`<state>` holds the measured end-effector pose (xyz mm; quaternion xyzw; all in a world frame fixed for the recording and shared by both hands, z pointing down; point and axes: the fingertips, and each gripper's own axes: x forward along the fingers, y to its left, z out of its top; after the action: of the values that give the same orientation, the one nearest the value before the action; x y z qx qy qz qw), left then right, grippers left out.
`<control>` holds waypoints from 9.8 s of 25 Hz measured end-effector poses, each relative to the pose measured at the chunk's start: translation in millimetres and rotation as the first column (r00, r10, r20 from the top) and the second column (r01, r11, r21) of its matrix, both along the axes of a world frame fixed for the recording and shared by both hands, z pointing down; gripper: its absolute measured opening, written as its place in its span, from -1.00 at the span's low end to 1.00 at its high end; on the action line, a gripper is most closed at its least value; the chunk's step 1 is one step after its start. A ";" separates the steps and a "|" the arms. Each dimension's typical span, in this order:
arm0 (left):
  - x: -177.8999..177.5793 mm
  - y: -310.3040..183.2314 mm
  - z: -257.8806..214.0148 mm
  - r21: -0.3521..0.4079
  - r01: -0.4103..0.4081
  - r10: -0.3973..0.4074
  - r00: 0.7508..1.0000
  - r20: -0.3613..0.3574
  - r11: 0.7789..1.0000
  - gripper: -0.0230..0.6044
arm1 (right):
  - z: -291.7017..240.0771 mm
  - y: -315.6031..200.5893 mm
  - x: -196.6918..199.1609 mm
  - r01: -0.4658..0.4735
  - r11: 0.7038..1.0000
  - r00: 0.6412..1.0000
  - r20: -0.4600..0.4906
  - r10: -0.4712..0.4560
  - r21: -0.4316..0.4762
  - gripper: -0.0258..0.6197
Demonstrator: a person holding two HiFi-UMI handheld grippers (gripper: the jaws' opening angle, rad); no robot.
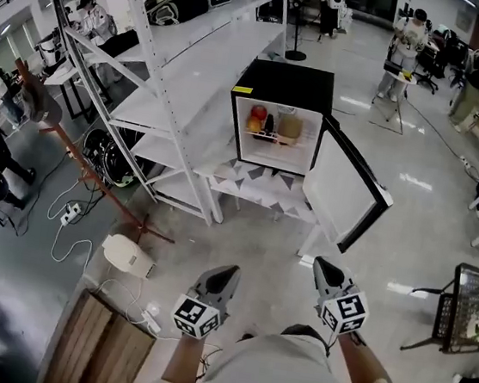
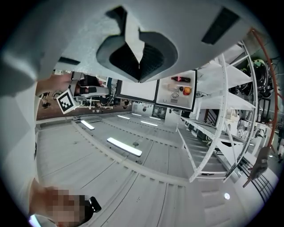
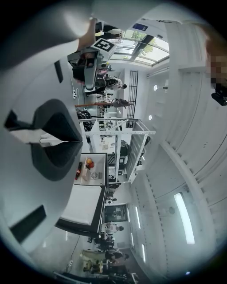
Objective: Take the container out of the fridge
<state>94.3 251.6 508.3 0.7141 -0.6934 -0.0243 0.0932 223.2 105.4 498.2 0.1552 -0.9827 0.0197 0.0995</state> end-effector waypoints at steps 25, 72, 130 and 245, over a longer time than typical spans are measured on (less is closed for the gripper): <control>-80.9 -27.0 21.0 -0.035 0.042 -0.043 0.999 -0.033 0.999 -0.91 | 19.6 -38.2 -87.4 0.023 0.999 0.999 -0.042 -0.024 -0.023 -0.89; -279.0 -336.0 18.3 -0.100 -0.161 0.177 0.969 0.171 0.982 -0.91 | 41.0 -291.3 -240.2 -0.219 0.974 0.973 -0.078 0.215 -0.047 -0.89; -286.2 -606.3 239.9 -0.460 -0.182 0.493 0.231 0.839 0.869 0.27 | 63.9 -288.3 -216.4 -0.576 0.811 0.811 -0.195 0.551 -0.102 -0.89; -283.5 -364.5 -10.6 0.032 -0.100 0.091 0.976 0.198 0.995 -0.22 | 8.2 -300.9 -251.8 -0.244 0.966 0.970 -0.004 0.244 -0.084 -0.90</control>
<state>-189.2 -112.9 497.7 0.7473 -0.6634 0.0364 0.0104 -28.6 -195.5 506.5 0.2705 -0.9547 0.0738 0.0996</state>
